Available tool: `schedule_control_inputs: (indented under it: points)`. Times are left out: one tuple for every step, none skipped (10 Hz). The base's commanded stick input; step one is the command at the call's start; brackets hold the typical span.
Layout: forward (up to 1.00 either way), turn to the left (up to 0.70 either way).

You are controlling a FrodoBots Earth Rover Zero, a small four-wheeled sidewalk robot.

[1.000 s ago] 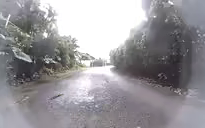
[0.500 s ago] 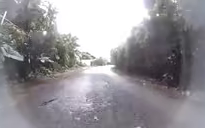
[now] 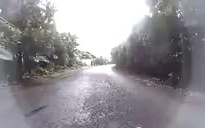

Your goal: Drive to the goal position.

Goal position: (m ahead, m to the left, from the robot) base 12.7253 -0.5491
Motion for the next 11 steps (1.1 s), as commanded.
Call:
schedule_control_inputs:
  points:
    - [0.7, 0.0]
    - [0.7, 0.0]
    - [0.7, 0.0]
    - [0.7, 0.0]
    - [0.7, 0.0]
    - [0.7, 0.0]
    - [0.7, 0.0]
    - [0.7, 0.0]
    - [0.7, 0.0]
    - [0.7, 0.0]
    - [0.7, -0.24]
